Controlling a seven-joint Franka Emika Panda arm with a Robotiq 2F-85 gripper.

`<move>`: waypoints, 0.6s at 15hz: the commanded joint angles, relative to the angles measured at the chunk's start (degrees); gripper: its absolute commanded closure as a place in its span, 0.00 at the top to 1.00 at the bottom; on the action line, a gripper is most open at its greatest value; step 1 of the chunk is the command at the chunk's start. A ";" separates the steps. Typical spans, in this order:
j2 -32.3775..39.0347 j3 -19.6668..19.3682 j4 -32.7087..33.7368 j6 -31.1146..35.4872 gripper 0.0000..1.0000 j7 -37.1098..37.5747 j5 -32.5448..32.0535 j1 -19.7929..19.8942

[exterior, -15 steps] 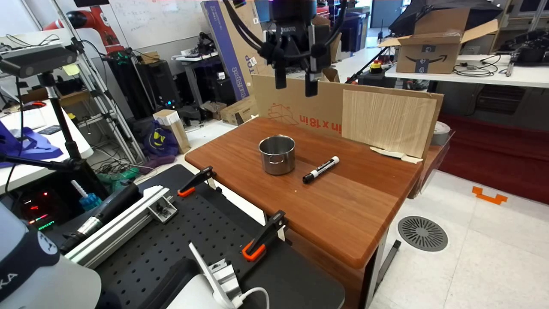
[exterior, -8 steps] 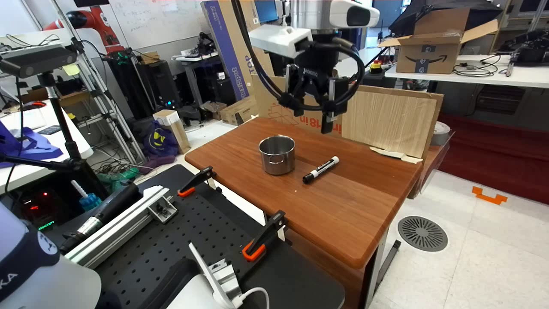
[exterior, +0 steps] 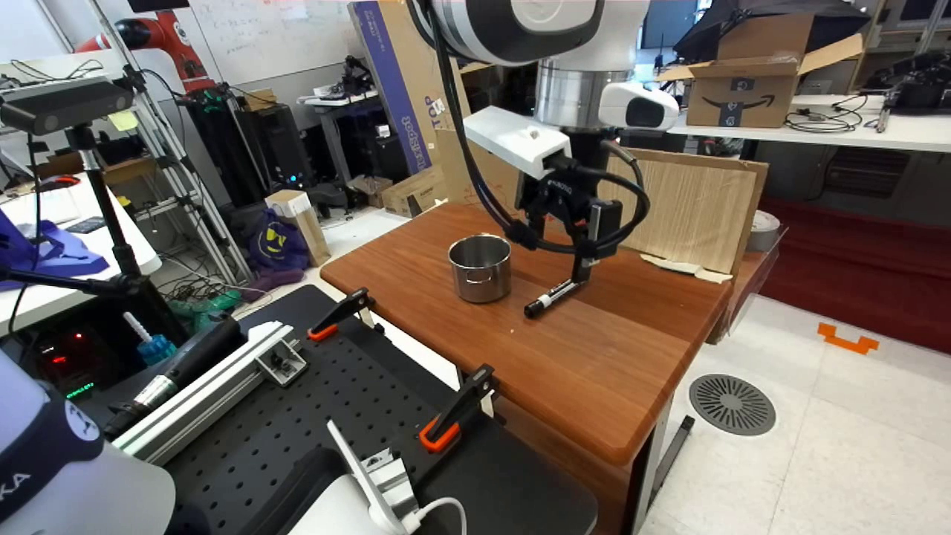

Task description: Put the black marker in the pot

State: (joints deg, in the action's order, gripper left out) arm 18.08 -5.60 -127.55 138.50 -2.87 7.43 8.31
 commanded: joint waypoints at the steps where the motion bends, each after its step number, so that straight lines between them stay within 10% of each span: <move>1: 3.48 0.49 2.18 1.02 1.00 -0.64 0.59 0.48; 9: 8.66 1.05 4.70 1.29 1.00 0.03 -0.61 -0.28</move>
State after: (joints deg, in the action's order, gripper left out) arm 25.02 -4.98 -123.92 138.69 -2.84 7.35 8.08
